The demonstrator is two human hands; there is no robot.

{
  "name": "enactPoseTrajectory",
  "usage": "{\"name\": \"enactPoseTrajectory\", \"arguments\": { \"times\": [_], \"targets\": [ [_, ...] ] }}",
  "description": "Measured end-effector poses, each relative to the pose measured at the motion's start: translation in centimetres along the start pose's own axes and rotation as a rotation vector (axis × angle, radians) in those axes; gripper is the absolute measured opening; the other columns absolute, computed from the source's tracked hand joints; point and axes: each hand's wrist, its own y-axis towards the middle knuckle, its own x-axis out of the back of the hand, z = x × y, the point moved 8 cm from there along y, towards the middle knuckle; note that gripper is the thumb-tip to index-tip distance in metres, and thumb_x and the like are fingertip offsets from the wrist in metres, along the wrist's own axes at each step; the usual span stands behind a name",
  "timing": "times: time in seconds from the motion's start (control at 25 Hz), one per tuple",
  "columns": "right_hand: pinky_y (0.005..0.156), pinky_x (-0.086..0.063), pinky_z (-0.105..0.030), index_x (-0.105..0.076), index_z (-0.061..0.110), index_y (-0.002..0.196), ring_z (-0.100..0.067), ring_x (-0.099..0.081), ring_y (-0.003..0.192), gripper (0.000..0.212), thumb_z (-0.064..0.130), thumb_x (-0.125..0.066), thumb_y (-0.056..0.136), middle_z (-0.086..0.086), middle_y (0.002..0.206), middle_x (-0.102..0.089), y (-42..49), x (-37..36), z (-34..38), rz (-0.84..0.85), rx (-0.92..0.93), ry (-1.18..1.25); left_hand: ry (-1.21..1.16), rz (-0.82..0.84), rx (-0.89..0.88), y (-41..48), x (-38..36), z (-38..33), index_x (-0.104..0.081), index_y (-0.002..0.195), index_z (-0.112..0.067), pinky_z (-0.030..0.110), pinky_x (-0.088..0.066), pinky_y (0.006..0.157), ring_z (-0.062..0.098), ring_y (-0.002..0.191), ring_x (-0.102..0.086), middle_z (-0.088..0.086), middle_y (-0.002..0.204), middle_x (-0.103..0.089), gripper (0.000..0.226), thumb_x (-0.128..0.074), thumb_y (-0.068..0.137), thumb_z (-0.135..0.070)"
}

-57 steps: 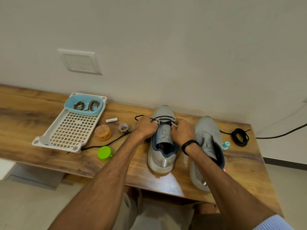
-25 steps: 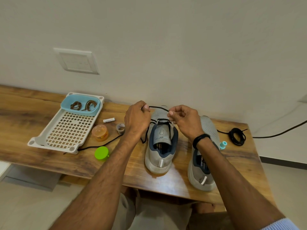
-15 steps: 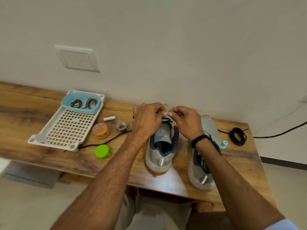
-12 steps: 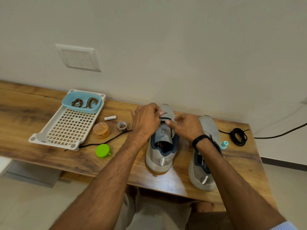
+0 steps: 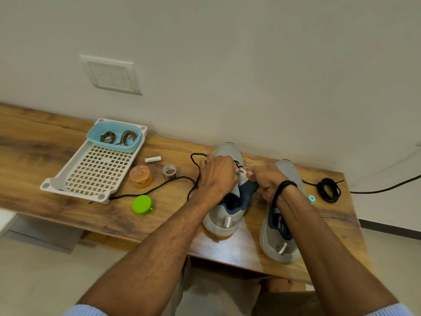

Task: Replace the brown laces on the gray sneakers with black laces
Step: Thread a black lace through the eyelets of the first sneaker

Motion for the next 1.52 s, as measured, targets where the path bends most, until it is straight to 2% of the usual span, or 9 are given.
{"name": "enactPoseTrajectory", "arguments": {
  "times": [0.16,0.36,0.56,0.64,0.76,0.96,1.08,1.24,1.52],
  "targets": [
    [0.075,-0.05,-0.039,-0.06,0.014,0.089,-0.027,-0.056,0.091,0.014,0.0,-0.06,0.085,-0.012,0.101,-0.058,0.1,0.0,0.0,0.011,0.0,-0.015,0.068,0.019,-0.014,0.2,-0.5,-0.4,-0.066,0.111,-0.019,0.04,-0.036,0.092,0.027,0.116,-0.047,0.005,0.109,-0.067,0.024,-0.056,0.095,-0.033],
    [0.064,-0.048,-0.031,-0.061,0.013,0.086,-0.017,-0.055,0.072,0.015,-0.001,-0.057,0.089,-0.005,0.084,-0.057,-0.7,-0.6,0.6,0.021,0.015,0.006,0.138,0.004,-0.044,0.1,-0.3,-0.8,-0.064,0.11,-0.015,0.039,-0.035,0.092,0.027,0.117,-0.045,0.006,0.11,-0.065,0.025,-0.058,0.09,-0.029],
    [0.08,-0.052,-0.039,-0.06,-0.004,0.122,-0.025,-0.057,0.091,0.033,0.001,-0.057,0.089,-0.021,0.122,-0.062,-1.1,-0.2,0.9,-0.03,0.059,-0.129,0.169,0.005,-0.063,-0.1,-0.3,-1.3,-0.063,0.105,-0.012,0.038,-0.034,0.095,0.027,0.118,-0.044,0.008,0.109,-0.065,0.026,-0.062,0.086,-0.029],
    [0.088,-0.053,-0.04,-0.064,-0.004,0.119,-0.029,-0.061,0.098,0.03,0.001,-0.056,0.09,-0.02,0.124,-0.063,-1.7,-0.3,1.8,-0.057,0.123,-0.254,0.191,-0.011,-0.066,-0.1,-0.3,-1.5,-0.064,0.101,-0.012,0.038,-0.033,0.095,0.028,0.117,-0.044,0.008,0.106,-0.065,0.025,-0.062,0.085,-0.03],
    [0.088,-0.055,-0.044,-0.072,-0.005,0.099,-0.029,-0.065,0.095,0.025,-0.005,-0.053,0.084,-0.016,0.102,-0.072,-2.5,-0.8,3.0,-0.13,0.226,-0.39,0.207,-0.032,-0.08,-0.1,-0.3,-1.9,-0.064,0.098,-0.012,0.037,-0.031,0.095,0.028,0.116,-0.045,0.008,0.106,-0.065,0.025,-0.06,0.087,-0.034],
    [0.053,-0.041,-0.03,-0.066,-0.004,0.067,-0.02,-0.047,0.056,0.016,0.003,-0.056,0.078,-0.015,0.06,-0.058,-3.7,-1.8,4.1,-0.197,0.335,-0.677,0.246,-0.019,-0.115,-0.4,-0.4,-2.5,-0.059,0.093,-0.012,0.037,-0.031,0.098,0.029,0.117,-0.044,0.009,0.102,-0.065,0.008,-0.053,0.089,-0.013],
    [0.051,-0.038,-0.025,-0.071,-0.004,0.072,-0.02,-0.051,0.057,0.016,0.004,-0.059,0.08,-0.015,0.066,-0.066,-4.0,-1.8,4.4,-0.23,0.372,-0.73,0.26,-0.035,-0.12,-0.6,-0.1,-2.8,-0.05,0.082,-0.017,0.036,-0.031,0.097,0.028,0.113,-0.046,0.008,0.099,-0.065,0.01,-0.049,0.09,-0.01],
    [0.063,-0.056,-0.032,-0.079,0.008,0.081,-0.023,-0.068,0.072,0.012,0.011,-0.068,0.083,-0.011,0.078,-0.074,-4.4,-1.0,4.5,-0.285,0.359,-0.635,0.252,-0.049,-0.13,-0.8,-0.1,-3.1,-0.059,0.089,-0.012,0.037,-0.031,0.098,0.028,0.112,-0.047,0.009,0.098,-0.065,0.008,-0.051,0.089,-0.013],
    [0.073,-0.06,-0.036,-0.079,0.013,0.084,-0.019,-0.07,0.08,0.006,0.014,-0.073,0.082,-0.005,0.083,-0.076,-4.9,-0.6,4.3,-0.323,0.316,-0.502,0.245,-0.016,-0.14,-0.5,-0.8,-2.7,-0.06,0.089,-0.012,0.037,-0.03,0.099,0.028,0.111,-0.048,0.009,0.098,-0.066,0.009,-0.052,0.089,-0.016]
  ]
}}
